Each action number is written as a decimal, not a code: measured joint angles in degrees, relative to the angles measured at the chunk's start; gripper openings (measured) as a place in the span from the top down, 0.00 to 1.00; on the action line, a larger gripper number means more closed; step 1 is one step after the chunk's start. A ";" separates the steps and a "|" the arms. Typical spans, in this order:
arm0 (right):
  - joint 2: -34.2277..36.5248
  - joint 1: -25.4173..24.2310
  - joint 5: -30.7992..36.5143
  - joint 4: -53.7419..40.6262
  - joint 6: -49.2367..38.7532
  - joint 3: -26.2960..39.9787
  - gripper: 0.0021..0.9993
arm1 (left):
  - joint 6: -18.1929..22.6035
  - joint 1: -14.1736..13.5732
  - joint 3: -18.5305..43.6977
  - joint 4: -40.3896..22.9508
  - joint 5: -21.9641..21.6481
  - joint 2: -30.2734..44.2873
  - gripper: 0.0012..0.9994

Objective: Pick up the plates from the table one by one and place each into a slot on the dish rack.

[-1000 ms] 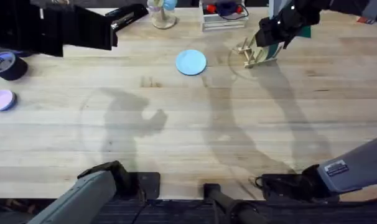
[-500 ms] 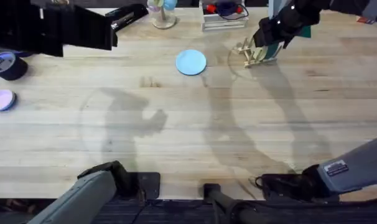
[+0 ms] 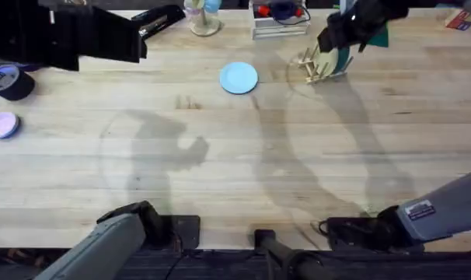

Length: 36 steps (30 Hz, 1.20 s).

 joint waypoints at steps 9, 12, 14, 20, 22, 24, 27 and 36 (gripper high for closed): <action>-0.05 0.00 -0.01 -12.63 0.01 11.25 0.61 | 0.00 0.00 0.00 -0.02 0.00 0.00 0.00; -0.75 0.00 -0.01 -16.71 0.00 13.32 0.44 | 0.00 0.00 0.00 0.00 0.00 0.00 0.00; -2.04 0.06 -0.02 -18.65 0.10 13.93 0.26 | 0.00 0.00 0.00 0.00 0.00 0.00 0.00; -7.63 1.20 -0.02 -22.94 0.07 14.51 0.01 | 0.00 0.00 0.00 0.00 0.00 0.00 0.00; -9.31 2.08 -0.04 -24.32 0.24 14.57 0.01 | 0.00 0.00 0.00 0.00 0.00 0.00 0.00; -10.93 3.05 -0.04 -25.79 0.56 14.57 0.01 | 0.00 0.00 0.00 0.00 0.00 0.00 0.00; -12.74 4.26 -0.04 -27.79 1.67 14.57 0.01 | 0.00 0.00 0.00 0.00 0.00 0.00 0.00; -15.80 6.04 -0.04 -30.73 4.57 14.59 0.00 | 0.00 0.00 0.00 0.00 0.00 0.00 0.00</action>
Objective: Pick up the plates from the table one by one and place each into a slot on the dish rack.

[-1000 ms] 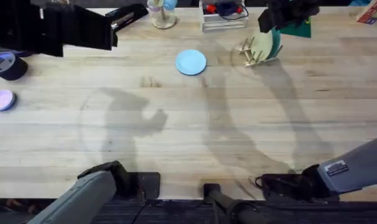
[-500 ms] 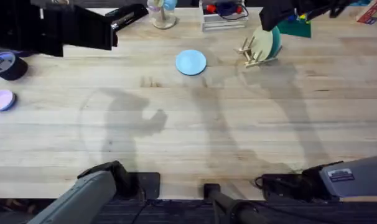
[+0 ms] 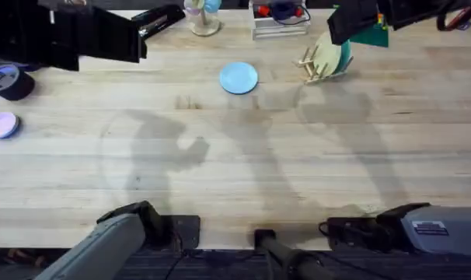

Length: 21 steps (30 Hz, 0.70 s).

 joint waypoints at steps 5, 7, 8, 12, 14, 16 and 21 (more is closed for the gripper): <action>-0.09 0.08 0.00 0.00 0.37 0.04 0.00 | 0.00 0.00 0.00 0.00 0.00 0.00 0.01; -0.10 0.08 0.00 0.00 0.37 0.06 0.00 | -0.02 0.00 0.00 -0.02 0.00 0.00 0.28; -0.09 0.08 0.00 0.00 0.37 0.05 0.00 | 0.00 0.00 0.00 -0.02 0.00 0.00 0.43; -0.09 0.08 0.00 0.00 0.37 0.07 0.00 | -0.19 0.00 0.00 0.00 0.02 0.00 0.94; -0.09 0.08 0.00 0.00 0.37 0.07 0.00 | -0.26 0.00 0.00 0.00 0.02 0.00 0.96; -0.10 0.08 0.00 0.01 0.37 0.07 0.00 | -0.45 0.00 0.00 0.06 0.02 0.00 0.96; -0.09 0.08 0.00 0.00 0.37 0.07 0.00 | -2.24 0.00 0.00 0.50 0.27 0.21 0.96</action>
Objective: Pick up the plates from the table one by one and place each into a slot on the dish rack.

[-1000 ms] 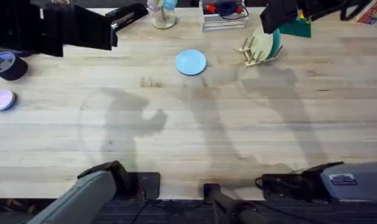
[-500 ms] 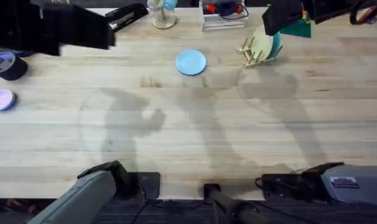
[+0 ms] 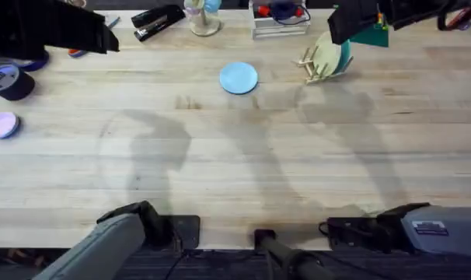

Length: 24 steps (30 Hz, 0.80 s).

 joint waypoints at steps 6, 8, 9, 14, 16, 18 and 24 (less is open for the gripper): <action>0.00 0.00 0.00 0.00 0.00 0.00 0.00 | -0.67 -0.42 0.00 0.90 2.80 4.62 0.96; 0.00 0.00 0.00 0.00 0.00 0.00 0.00 | -0.82 -1.30 0.00 1.73 3.20 7.29 0.96; 0.00 0.00 0.00 0.00 0.00 0.00 0.00 | -0.84 -1.97 0.00 2.32 3.32 8.85 0.96; 0.00 0.00 0.00 0.00 0.01 0.00 0.00 | -1.61 -6.23 0.00 5.65 4.20 16.40 0.96; 0.00 0.00 0.00 0.00 0.01 0.00 0.00 | -2.35 -7.78 0.00 7.74 4.64 19.30 0.96; 0.00 0.00 0.00 0.00 0.00 0.00 0.00 | -3.37 -9.29 0.00 9.96 5.19 22.55 0.96; 0.00 0.00 0.00 0.01 0.00 0.00 0.00 | -5.98 -13.80 0.00 18.04 8.63 33.42 0.96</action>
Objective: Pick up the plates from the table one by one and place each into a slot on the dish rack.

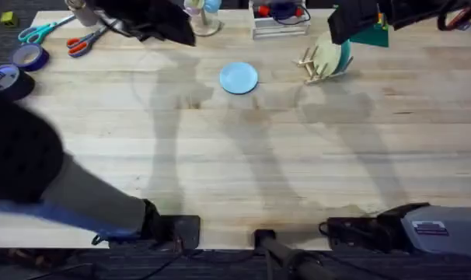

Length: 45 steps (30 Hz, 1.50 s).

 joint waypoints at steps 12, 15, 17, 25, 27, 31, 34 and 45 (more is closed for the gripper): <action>0.00 0.00 0.00 0.01 0.04 0.00 0.00 | -4.44 -4.93 0.00 11.35 8.68 17.74 0.96; 0.00 0.00 0.00 0.02 0.04 0.00 0.00 | -5.20 -4.76 0.00 12.87 9.85 20.54 0.96; 0.00 0.00 0.00 -0.01 0.04 0.00 0.00 | -5.60 -4.75 0.00 13.48 10.26 21.99 0.96; 0.00 0.00 0.00 -0.01 0.20 0.00 0.01 | -8.01 -4.71 0.00 17.62 10.69 24.29 0.96; 0.00 0.00 0.00 -0.01 0.19 0.00 0.01 | -8.67 -4.71 0.00 17.82 10.62 24.29 0.96; 0.00 0.00 0.00 -0.01 0.20 0.00 0.01 | -9.59 -4.71 0.00 17.71 10.57 24.29 0.96; 0.00 0.00 0.00 -0.01 0.20 0.00 0.00 | -9.94 -4.71 0.00 17.56 9.85 24.29 0.96; 0.00 0.00 0.00 -0.01 0.20 0.00 0.00 | -10.32 -4.71 0.00 17.41 8.65 27.41 0.96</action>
